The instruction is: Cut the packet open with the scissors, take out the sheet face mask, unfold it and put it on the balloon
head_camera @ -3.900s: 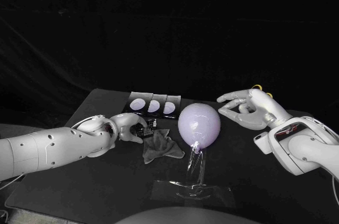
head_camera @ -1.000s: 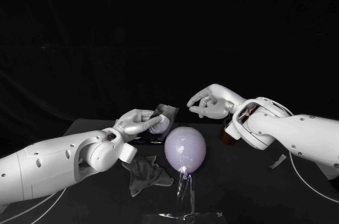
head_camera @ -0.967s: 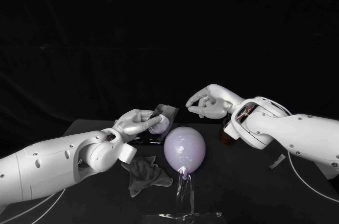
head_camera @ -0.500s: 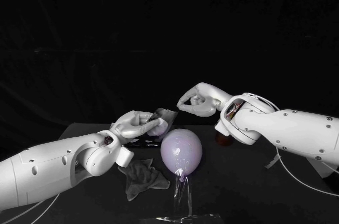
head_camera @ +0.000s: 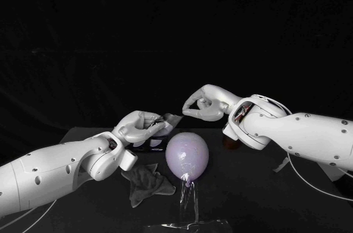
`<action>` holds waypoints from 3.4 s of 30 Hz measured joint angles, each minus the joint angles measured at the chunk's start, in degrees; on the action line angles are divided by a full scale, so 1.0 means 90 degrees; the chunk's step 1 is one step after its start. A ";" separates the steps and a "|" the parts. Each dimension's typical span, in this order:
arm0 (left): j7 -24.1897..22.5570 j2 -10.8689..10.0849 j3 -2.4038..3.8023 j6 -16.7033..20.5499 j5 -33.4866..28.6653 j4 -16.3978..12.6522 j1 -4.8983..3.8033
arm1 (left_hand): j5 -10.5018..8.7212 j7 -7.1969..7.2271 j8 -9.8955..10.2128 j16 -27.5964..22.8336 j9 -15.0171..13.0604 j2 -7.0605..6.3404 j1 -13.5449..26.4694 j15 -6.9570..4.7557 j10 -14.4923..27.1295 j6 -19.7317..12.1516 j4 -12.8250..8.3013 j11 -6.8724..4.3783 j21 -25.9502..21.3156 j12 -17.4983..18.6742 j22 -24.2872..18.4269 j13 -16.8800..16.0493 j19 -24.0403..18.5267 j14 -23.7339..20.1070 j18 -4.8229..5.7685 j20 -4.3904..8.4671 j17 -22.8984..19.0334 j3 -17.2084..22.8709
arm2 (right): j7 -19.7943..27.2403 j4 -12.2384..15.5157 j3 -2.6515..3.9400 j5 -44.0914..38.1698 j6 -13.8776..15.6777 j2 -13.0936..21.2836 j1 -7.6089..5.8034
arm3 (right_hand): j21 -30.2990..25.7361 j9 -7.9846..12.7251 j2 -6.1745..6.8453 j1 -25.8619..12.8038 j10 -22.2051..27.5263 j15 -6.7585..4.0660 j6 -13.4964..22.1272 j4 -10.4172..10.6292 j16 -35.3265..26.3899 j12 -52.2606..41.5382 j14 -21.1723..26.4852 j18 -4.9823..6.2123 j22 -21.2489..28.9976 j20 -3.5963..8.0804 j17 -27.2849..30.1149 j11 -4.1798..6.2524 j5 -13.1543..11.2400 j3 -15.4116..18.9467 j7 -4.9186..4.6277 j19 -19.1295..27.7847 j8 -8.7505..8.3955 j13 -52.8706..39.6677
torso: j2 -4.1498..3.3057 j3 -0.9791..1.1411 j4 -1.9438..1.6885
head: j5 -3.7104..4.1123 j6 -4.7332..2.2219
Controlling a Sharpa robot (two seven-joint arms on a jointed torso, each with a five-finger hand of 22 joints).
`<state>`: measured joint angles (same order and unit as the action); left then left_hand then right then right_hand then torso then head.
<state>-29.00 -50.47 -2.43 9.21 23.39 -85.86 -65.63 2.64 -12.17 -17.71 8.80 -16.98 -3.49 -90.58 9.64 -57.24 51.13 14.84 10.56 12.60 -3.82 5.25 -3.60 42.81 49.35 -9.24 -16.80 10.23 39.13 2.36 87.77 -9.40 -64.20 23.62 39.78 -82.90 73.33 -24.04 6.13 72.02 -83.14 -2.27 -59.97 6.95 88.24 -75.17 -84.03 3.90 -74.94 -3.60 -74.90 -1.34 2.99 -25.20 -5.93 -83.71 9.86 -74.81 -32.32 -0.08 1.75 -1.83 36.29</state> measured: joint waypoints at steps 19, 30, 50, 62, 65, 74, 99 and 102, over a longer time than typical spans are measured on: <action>-0.0316 -0.0024 0.0034 0.0208 0.0689 0.0063 -0.0001 | -0.0001 0.0011 -0.0025 0.0000 -0.0006 0.0015 0.0016 0.0000 0.0000 -0.0011 0.0000 0.0000 0.0000 0.0000 0.0000 -0.0001 -0.0001 0.0000 0.0002 0.0001 0.0001 0.0000 | -0.0213 0.0416 -0.0004 -0.1299 0.0851 0.0188 0.0103 | 0.0203 -0.0032 0.0066 0.0066 -0.0073 0.0001 -0.0064 0.0009 0.0041 -0.0369 0.0001 -0.0061 0.0000 0.0000 -0.0006 0.0014 0.0000 0.0060 0.0018 0.0003 0.0064 -0.0028 | -0.0003 0.0001 -0.0003 | 0.0090 0.0055; -0.0350 -0.0037 0.0039 0.0240 0.0795 0.0077 -0.0005 | -0.0001 0.0012 -0.0024 0.0000 -0.0006 0.0007 0.0024 0.0000 0.0000 -0.0012 0.0000 0.0000 -0.0001 0.0000 0.0000 -0.0001 -0.0001 -0.0001 0.0003 0.0001 0.0001 0.0000 | -0.0284 0.0444 -0.0009 -0.1565 0.1001 0.0180 0.0138 | 0.0245 -0.0038 0.0066 0.0066 -0.0072 0.0001 -0.0071 0.0009 0.0037 -0.0386 0.0001 -0.0097 -0.0001 0.0000 -0.0006 0.0016 0.0000 0.0095 0.0025 0.0003 0.0063 -0.0018 | 0.0003 0.0000 -0.0001 | 0.0082 0.0063; -0.0360 -0.0045 0.0040 0.0258 0.0831 0.0067 -0.0008 | -0.0001 0.0013 -0.0023 0.0000 -0.0016 0.0007 0.0023 0.0000 0.0000 -0.0013 -0.0018 0.0000 -0.0001 0.0000 -0.0006 -0.0001 -0.0001 -0.0001 0.0005 0.0001 0.0001 -0.0018 | -0.0433 0.0342 -0.0028 -0.1818 0.0985 -0.0005 0.0198 | 0.0244 -0.0037 0.0090 0.0090 -0.0064 0.0002 -0.0072 -0.0009 0.0053 -0.0414 0.0002 -0.0097 0.0002 0.0025 -0.0002 0.0021 0.0001 0.0112 0.0027 -0.0018 0.0085 -0.0014 | 0.0003 -0.0001 -0.0003 | 0.0067 0.0078; -0.0360 -0.0046 0.0039 0.0262 0.0833 0.0081 -0.0010 | -0.0001 0.0022 -0.0023 0.0000 -0.0016 0.0007 0.0023 0.0001 0.0001 -0.0021 -0.0018 0.0000 -0.0001 0.0000 -0.0006 -0.0001 -0.0001 -0.0001 0.0005 0.0001 -0.0005 -0.0018 | -0.0453 0.0421 -0.0032 -0.1883 0.0932 0.0029 0.0200 | 0.0241 -0.0043 0.0132 0.0133 -0.0063 0.0002 -0.0072 -0.0027 0.0050 -0.0436 0.0002 -0.0098 -0.0002 0.0034 -0.0006 0.0022 0.0001 0.0130 0.0028 -0.0008 0.0085 -0.0016 | 0.0004 0.0000 -0.0001 | 0.0065 0.0089; -0.0360 -0.0046 0.0039 0.0262 0.0833 0.0084 -0.0011 | -0.0001 0.0022 -0.0023 0.0000 -0.0016 0.0007 0.0023 0.0000 0.0001 -0.0021 -0.0018 0.0000 -0.0001 0.0000 -0.0006 -0.0001 -0.0001 -0.0001 0.0005 0.0001 -0.0005 -0.0018 | -0.0453 0.0440 -0.0033 -0.1901 0.0915 0.0040 0.0200 | 0.0270 -0.0043 0.0151 0.0151 -0.0063 0.0002 -0.0072 -0.0045 0.0046 -0.0462 0.0002 -0.0098 -0.0001 0.0034 -0.0006 0.0022 0.0001 0.0148 0.0028 -0.0008 0.0085 -0.0015 | 0.0004 0.0000 0.0000 | 0.0067 0.0090; -0.0357 -0.0046 0.0038 0.0265 0.0834 0.0087 -0.0011 | -0.0001 0.0022 -0.0025 0.0000 -0.0018 0.0007 0.0023 0.0000 0.0001 -0.0022 -0.0018 0.0000 -0.0002 0.0000 -0.0011 -0.0001 -0.0002 -0.0001 0.0046 0.0001 -0.0005 -0.0018 | -0.0452 0.0464 -0.0033 -0.1953 0.0885 0.0027 0.0199 | 0.0270 -0.0041 0.0191 0.0191 -0.0061 0.0002 -0.0073 -0.0033 0.0043 -0.0462 0.0002 -0.0098 0.0001 0.0034 -0.0003 0.0023 0.0002 0.0194 0.0029 -0.0006 0.0085 -0.0010 | 0.0004 0.0000 -0.0002 | 0.0068 0.0095; -0.0352 -0.0030 0.0036 0.0268 0.0843 0.0078 -0.0011 | -0.0001 0.0022 -0.0042 0.0000 -0.0022 0.0006 0.0023 0.0001 0.0001 -0.0022 -0.0018 0.0000 -0.0002 0.0000 -0.0012 -0.0001 -0.0002 -0.0001 0.0049 0.0001 -0.0004 -0.0018 | -0.0358 0.0540 -0.0040 -0.2126 0.0682 -0.0082 0.0197 | 0.0241 -0.0037 0.0292 0.0141 -0.0061 0.0003 -0.0040 0.0029 0.0048 -0.0384 0.0002 -0.0098 -0.0002 0.0033 -0.0006 0.0002 0.0002 0.0325 -0.0004 0.0015 0.0084 -0.0016 | 0.0001 0.0000 -0.0002 | 0.0070 0.0119; -0.0352 -0.0027 0.0035 0.0268 0.0848 0.0077 -0.0012 | -0.0001 0.0022 -0.0042 0.0000 -0.0022 0.0006 0.0022 0.0001 0.0000 -0.0022 -0.0018 0.0000 -0.0002 0.0000 -0.0012 -0.0001 -0.0002 -0.0001 0.0049 0.0001 -0.0004 -0.0018 | -0.0349 0.0547 -0.0042 -0.2148 0.0622 -0.0094 0.0196 | 0.0240 -0.0031 0.0292 0.0141 -0.0060 0.0003 -0.0039 0.0053 0.0046 -0.0358 0.0002 -0.0098 -0.0002 0.0020 -0.0006 0.0002 0.0002 0.0349 -0.0004 0.0002 0.0084 -0.0016 | 0.0001 -0.0002 -0.0002 | 0.0073 0.0131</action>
<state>-32.17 -50.71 -2.11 11.62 31.02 -85.17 -65.73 2.63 -11.97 -18.09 8.80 -17.18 -3.43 -90.38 9.65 -57.23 50.94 14.68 10.56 12.58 -3.82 5.14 -3.61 42.79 49.34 -8.80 -16.79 10.20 38.96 -0.78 92.69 -9.78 -83.53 29.22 38.94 -81.13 75.49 -24.32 8.76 73.29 -83.68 -2.24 -60.33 7.43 88.65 -78.40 -84.00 3.02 -74.95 -3.43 -74.95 -1.31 3.01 -22.05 -5.97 -83.69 10.62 -74.95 -32.31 -0.10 1.73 -1.18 37.46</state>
